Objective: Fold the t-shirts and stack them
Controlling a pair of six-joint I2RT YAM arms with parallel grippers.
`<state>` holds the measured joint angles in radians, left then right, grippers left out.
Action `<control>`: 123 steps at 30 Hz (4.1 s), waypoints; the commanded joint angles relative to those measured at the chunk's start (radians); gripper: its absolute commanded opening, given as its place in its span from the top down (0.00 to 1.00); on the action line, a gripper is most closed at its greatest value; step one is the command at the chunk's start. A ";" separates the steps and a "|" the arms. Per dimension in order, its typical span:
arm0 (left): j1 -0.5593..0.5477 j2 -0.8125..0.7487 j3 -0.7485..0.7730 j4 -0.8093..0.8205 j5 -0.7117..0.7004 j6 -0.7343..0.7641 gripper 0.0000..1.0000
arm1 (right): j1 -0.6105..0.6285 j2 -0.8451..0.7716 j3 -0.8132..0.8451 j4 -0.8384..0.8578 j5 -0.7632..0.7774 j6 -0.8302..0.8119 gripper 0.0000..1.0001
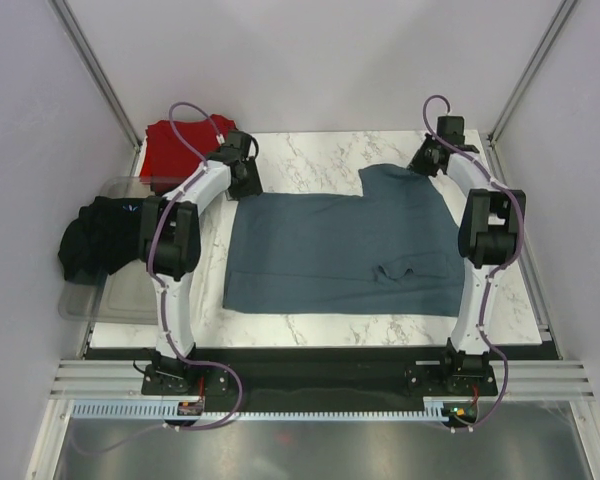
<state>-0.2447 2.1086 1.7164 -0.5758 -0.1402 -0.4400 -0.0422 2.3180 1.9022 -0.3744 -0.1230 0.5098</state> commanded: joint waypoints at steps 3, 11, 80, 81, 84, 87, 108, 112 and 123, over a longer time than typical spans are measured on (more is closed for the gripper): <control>-0.010 0.123 0.155 -0.067 -0.045 0.030 0.40 | 0.002 -0.244 -0.153 0.123 -0.041 0.015 1.00; -0.011 0.214 0.258 -0.130 -0.122 -0.012 0.40 | 0.010 -0.232 -0.196 0.123 -0.096 0.019 1.00; -0.065 -0.226 -0.167 -0.159 -0.130 -0.039 0.98 | 0.033 -0.930 -0.838 0.055 -0.040 -0.050 1.00; -0.065 -0.234 -0.176 -0.159 -0.134 -0.037 0.98 | 0.033 -0.945 -0.854 0.051 -0.038 -0.050 1.00; -0.064 -0.260 -0.211 -0.157 -0.150 -0.037 0.98 | 0.030 -1.003 -0.879 0.028 -0.033 -0.051 1.00; -0.070 -0.268 -0.212 -0.153 -0.156 -0.019 0.98 | 0.025 -1.055 -0.884 -0.004 -0.029 -0.048 1.00; -0.163 -0.381 -0.256 -0.130 -0.386 0.156 0.97 | -0.002 -1.290 -1.005 -0.170 0.042 -0.054 1.00; -0.171 -0.395 -0.277 -0.130 -0.403 0.169 0.97 | -0.010 -1.312 -1.020 -0.184 0.062 -0.054 1.00; -0.231 -0.542 -0.518 -0.102 -0.467 0.061 0.97 | -0.025 -1.396 -1.080 -0.262 0.164 -0.036 1.00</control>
<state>-0.4530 1.6444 1.2392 -0.7086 -0.5205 -0.3336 -0.0628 0.9714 0.8421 -0.6086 -0.0200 0.4671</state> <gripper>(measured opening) 0.030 0.011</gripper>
